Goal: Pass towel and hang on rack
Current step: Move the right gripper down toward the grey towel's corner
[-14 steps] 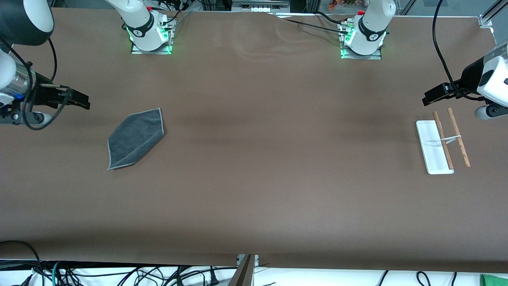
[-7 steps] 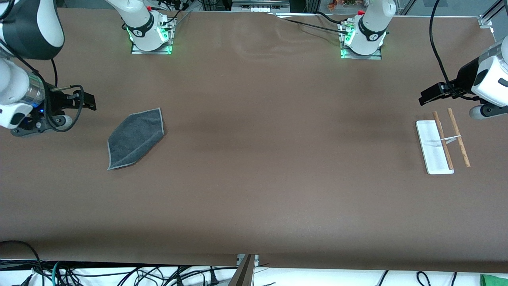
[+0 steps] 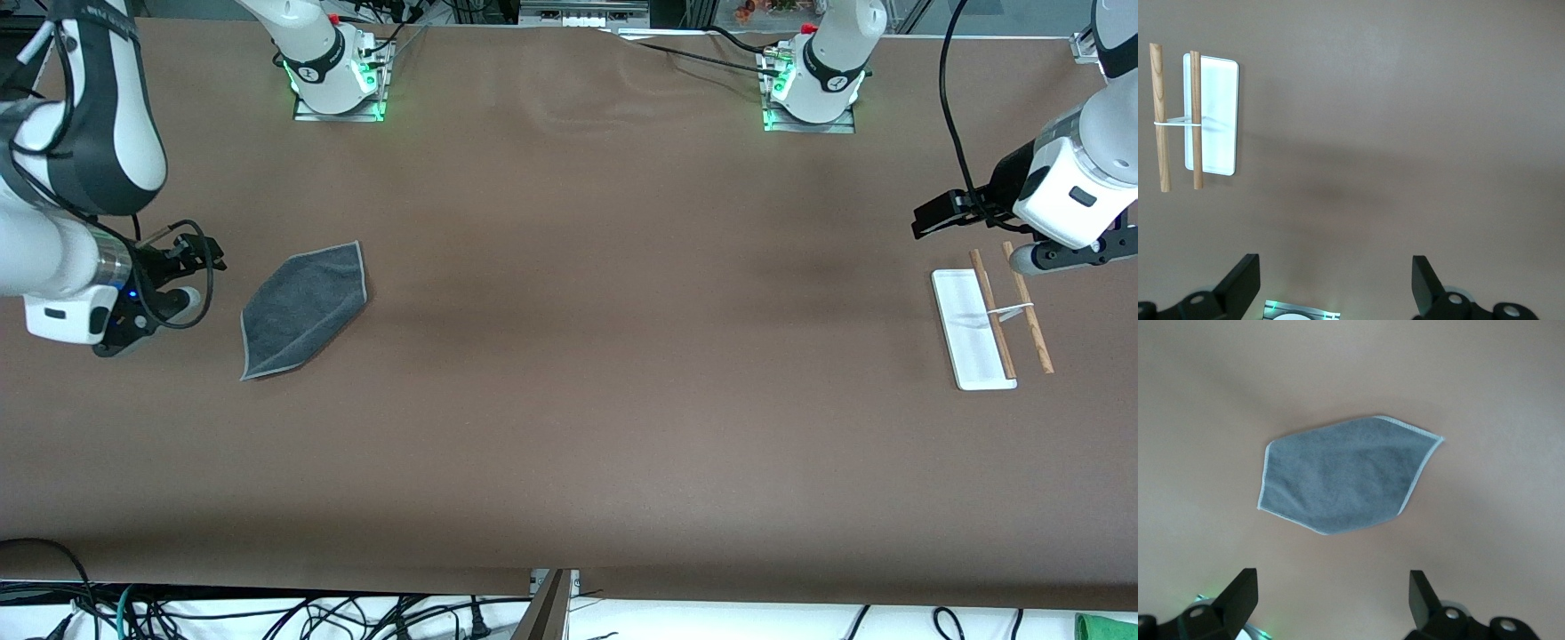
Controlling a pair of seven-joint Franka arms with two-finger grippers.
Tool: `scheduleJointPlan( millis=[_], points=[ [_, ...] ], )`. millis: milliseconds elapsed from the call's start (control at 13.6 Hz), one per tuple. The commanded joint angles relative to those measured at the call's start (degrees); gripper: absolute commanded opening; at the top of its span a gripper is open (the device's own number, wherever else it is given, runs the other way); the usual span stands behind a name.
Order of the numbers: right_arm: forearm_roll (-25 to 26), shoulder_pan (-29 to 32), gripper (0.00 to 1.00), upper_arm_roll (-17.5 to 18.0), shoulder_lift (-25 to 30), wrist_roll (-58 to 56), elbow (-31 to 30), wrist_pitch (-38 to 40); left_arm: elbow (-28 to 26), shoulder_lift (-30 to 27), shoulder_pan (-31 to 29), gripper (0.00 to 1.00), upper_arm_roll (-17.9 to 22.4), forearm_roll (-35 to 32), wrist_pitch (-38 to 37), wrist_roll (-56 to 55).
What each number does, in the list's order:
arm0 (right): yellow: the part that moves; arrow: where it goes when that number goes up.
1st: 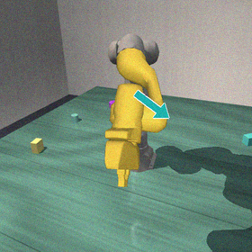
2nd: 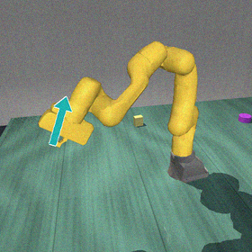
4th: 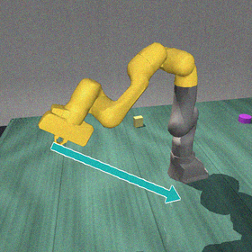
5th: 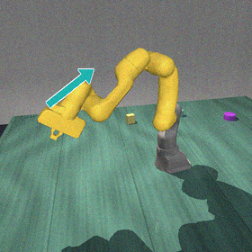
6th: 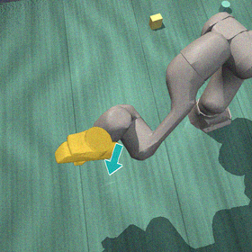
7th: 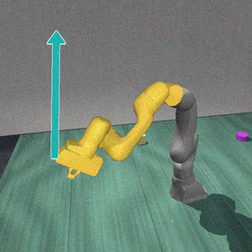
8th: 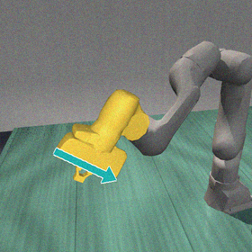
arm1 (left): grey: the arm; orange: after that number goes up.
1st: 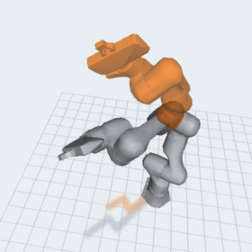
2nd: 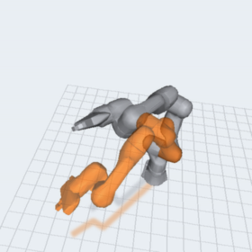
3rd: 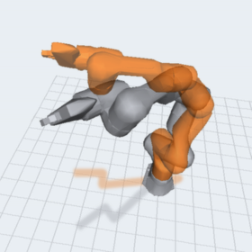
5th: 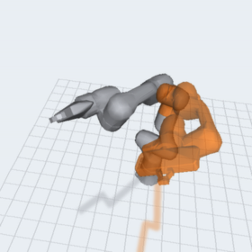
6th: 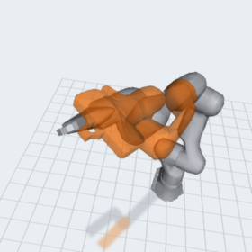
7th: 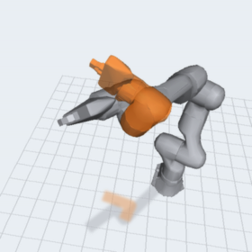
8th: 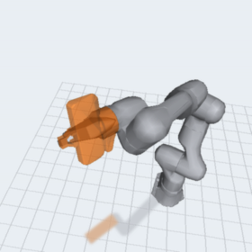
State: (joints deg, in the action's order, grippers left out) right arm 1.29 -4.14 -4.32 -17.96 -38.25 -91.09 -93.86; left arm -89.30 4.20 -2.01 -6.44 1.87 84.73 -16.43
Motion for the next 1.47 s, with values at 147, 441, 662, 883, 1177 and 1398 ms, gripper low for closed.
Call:
scheduleJointPlan(
  millis=[147, 441, 662, 883, 1177, 1398],
  points=[
    [-2.68, 3.42, 1.0, 0.19, -8.04, -15.33, 5.3, -2.03, 1.76, 0.64, 0.17, 1.0, 0.11, 0.15, -0.97, -0.18],
    [-3.57, 4.84, 1.0, 0.19, -14.1, -25.79, 8.37, -6.68, 1.76, 0.81, 0.17, 1.0, 0.11, 0.15, -0.97, -0.18],
    [-4.71, 5.89, 1.0, 0.19, -17.54, -32.3, 10.66, -9.84, 1.76, 0.81, 0.08, 1.0, 0.11, 0.15, -0.97, -0.09],
    [-5.15, 6.6, 1.0, 0.28, -19.3, -37.49, 10.67, -15.03, 1.76, 0.81, 0.17, 1.0, 0.11, 0.15, -0.97, -0.18],
    [-6.64, 7.56, 1.0, 0.28, -22.99, -43.38, 10.75, -19.95, 1.76, 0.81, 0.17, 1.0, 0.02, 0.15, -1.06, -0.18],
    [-7.79, 7.83, 1.0, 0.28, -25.1, -45.24, 10.67, -22.95, 1.76, 0.9, 0.17, 1.0, 0.02, 0.15, -0.97, -0.18]
  ],
)
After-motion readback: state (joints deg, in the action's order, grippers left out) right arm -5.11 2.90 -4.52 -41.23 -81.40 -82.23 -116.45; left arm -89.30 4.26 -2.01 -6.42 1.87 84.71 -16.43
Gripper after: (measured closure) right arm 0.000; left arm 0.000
